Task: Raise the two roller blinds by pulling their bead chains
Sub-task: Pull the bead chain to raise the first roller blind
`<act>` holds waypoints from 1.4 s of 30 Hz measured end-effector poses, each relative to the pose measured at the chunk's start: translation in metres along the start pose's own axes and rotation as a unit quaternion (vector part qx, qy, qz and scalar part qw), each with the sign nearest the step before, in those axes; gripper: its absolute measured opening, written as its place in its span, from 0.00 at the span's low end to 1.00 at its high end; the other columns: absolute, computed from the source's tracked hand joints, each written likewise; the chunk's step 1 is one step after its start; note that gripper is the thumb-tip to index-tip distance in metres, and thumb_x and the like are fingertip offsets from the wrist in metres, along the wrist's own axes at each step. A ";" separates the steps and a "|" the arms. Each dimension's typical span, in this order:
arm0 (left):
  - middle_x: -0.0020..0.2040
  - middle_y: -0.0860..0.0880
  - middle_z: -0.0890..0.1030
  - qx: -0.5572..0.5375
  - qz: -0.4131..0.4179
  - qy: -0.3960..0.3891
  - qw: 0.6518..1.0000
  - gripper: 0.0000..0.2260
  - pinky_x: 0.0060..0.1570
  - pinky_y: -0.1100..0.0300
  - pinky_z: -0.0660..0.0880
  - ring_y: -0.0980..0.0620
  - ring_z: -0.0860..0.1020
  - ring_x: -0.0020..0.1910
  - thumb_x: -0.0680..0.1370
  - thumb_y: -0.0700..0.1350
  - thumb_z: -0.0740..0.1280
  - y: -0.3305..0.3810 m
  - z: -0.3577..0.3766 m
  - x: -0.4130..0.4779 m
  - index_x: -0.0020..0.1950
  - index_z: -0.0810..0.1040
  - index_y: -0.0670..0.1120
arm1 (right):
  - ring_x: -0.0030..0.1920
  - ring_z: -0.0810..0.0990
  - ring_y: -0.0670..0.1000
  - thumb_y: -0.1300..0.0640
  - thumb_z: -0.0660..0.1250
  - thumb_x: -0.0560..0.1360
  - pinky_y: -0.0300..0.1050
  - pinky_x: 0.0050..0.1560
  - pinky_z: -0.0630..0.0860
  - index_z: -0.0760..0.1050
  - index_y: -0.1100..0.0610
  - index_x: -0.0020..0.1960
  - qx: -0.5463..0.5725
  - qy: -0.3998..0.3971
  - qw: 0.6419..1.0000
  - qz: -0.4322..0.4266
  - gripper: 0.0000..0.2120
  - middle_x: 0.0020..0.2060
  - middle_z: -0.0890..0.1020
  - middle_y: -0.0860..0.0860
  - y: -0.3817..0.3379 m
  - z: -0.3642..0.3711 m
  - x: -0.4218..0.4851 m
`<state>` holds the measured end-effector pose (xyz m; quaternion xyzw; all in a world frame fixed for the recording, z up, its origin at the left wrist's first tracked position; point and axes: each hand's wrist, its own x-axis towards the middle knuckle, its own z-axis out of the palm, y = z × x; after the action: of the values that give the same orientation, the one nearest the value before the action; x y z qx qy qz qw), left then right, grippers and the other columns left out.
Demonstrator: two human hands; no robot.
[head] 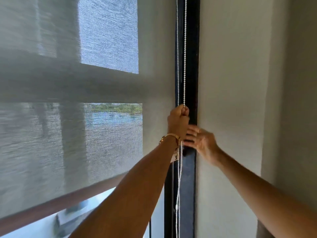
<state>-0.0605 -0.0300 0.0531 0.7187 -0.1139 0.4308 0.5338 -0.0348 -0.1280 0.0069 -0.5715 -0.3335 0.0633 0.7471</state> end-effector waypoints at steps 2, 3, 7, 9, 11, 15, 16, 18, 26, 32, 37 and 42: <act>0.28 0.51 0.67 0.000 -0.007 0.004 1.000 0.16 0.32 0.62 0.65 0.52 0.66 0.30 0.69 0.29 0.52 -0.008 0.000 -0.008 0.30 0.64 0.49 | 0.55 0.79 0.59 0.55 0.56 0.66 0.54 0.60 0.74 0.73 0.63 0.63 0.036 0.016 0.998 -0.039 0.27 0.56 0.80 0.60 -0.033 0.001 0.018; 0.28 0.51 0.67 -0.002 -0.011 0.004 1.000 0.14 0.31 0.60 0.64 0.51 0.66 0.30 0.69 0.31 0.53 -0.013 0.003 -0.012 0.30 0.64 0.49 | 0.56 0.79 0.58 0.54 0.55 0.69 0.53 0.60 0.74 0.71 0.64 0.66 0.047 0.022 0.997 -0.060 0.27 0.57 0.80 0.60 -0.050 0.004 0.027; 0.29 0.51 0.64 -0.054 -0.056 -0.029 0.997 0.10 0.28 0.60 0.59 0.53 0.62 0.29 0.65 0.33 0.51 -0.029 0.021 -0.040 0.31 0.64 0.48 | 0.51 0.81 0.55 0.55 0.54 0.80 0.52 0.59 0.76 0.70 0.63 0.66 0.052 0.029 0.994 -0.094 0.19 0.51 0.82 0.56 -0.108 0.024 0.055; 0.28 0.52 0.63 -0.073 -0.079 -0.051 0.993 0.14 0.26 0.64 0.58 0.56 0.60 0.28 0.67 0.30 0.51 -0.038 0.031 -0.058 0.31 0.63 0.49 | 0.49 0.82 0.54 0.52 0.53 0.82 0.52 0.55 0.78 0.70 0.61 0.66 0.013 0.019 0.994 -0.104 0.19 0.50 0.82 0.54 -0.124 0.033 0.062; 0.26 0.55 0.64 -0.073 -0.107 -0.053 0.990 0.15 0.22 0.67 0.58 0.57 0.60 0.25 0.68 0.31 0.52 -0.054 0.038 -0.074 0.30 0.64 0.51 | 0.46 0.82 0.52 0.49 0.51 0.82 0.48 0.47 0.80 0.69 0.58 0.66 -0.053 0.048 0.991 -0.117 0.19 0.50 0.82 0.52 -0.133 0.038 0.066; 0.26 0.55 0.64 -0.077 -0.152 -0.046 0.984 0.11 0.26 0.63 0.55 0.54 0.59 0.28 0.61 0.35 0.51 -0.080 0.038 -0.102 0.28 0.64 0.51 | 0.28 0.71 0.44 0.53 0.49 0.82 0.36 0.25 0.66 0.71 0.55 0.61 -0.116 0.149 0.966 -0.174 0.15 0.37 0.78 0.49 -0.142 0.046 0.071; 0.28 0.53 0.63 -0.075 -0.155 -0.045 0.984 0.10 0.28 0.61 0.54 0.53 0.59 0.29 0.60 0.35 0.51 -0.085 0.037 -0.109 0.28 0.63 0.51 | 0.26 0.68 0.43 0.57 0.49 0.81 0.36 0.23 0.63 0.73 0.55 0.57 -0.124 0.161 0.961 -0.188 0.15 0.33 0.75 0.48 -0.139 0.046 0.073; 0.30 0.50 0.63 -0.068 -0.156 -0.044 0.984 0.09 0.29 0.59 0.53 0.49 0.59 0.31 0.59 0.36 0.51 -0.094 0.034 -0.121 0.29 0.62 0.50 | 0.22 0.63 0.41 0.63 0.49 0.78 0.34 0.20 0.59 0.75 0.55 0.45 -0.125 0.163 0.956 -0.209 0.16 0.28 0.69 0.48 -0.122 0.046 0.074; 0.28 0.48 0.68 -0.106 -0.274 -0.148 0.944 0.13 0.21 0.68 0.58 0.56 0.63 0.21 0.62 0.32 0.48 -0.110 0.008 -0.157 0.32 0.67 0.47 | 0.20 0.56 0.42 0.63 0.49 0.79 0.33 0.19 0.53 0.64 0.52 0.33 -0.020 0.131 0.976 -0.175 0.17 0.24 0.61 0.47 -0.051 0.044 0.055; 0.43 0.45 0.84 -0.193 -0.268 -0.147 0.932 0.20 0.42 0.58 0.77 0.48 0.81 0.40 0.70 0.49 0.60 -0.103 -0.003 -0.128 0.56 0.78 0.39 | 0.20 0.55 0.43 0.61 0.50 0.80 0.31 0.20 0.52 0.63 0.52 0.32 -0.017 0.129 0.979 -0.157 0.19 0.24 0.60 0.47 -0.022 0.040 0.049; 0.53 0.38 0.82 -0.193 -0.152 -0.084 0.966 0.21 0.53 0.51 0.77 0.44 0.81 0.49 0.76 0.53 0.54 -0.049 -0.011 -0.050 0.58 0.78 0.43 | 0.24 0.63 0.44 0.66 0.52 0.78 0.37 0.24 0.60 0.65 0.52 0.31 -0.085 0.191 0.957 -0.200 0.19 0.24 0.65 0.47 -0.010 0.031 0.046; 0.51 0.45 0.79 -0.177 -0.103 -0.053 0.977 0.23 0.39 0.61 0.78 0.51 0.79 0.43 0.82 0.55 0.51 0.014 -0.002 0.022 0.64 0.72 0.40 | 0.23 0.60 0.44 0.65 0.53 0.75 0.36 0.24 0.56 0.67 0.50 0.29 -0.086 0.190 0.962 -0.177 0.18 0.23 0.65 0.45 0.010 0.030 0.039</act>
<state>-0.0572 -0.0277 0.0790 0.6425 -0.1416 0.3079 0.6873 -0.0192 -0.0823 0.0182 -0.5670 -0.2854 -0.2082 0.7442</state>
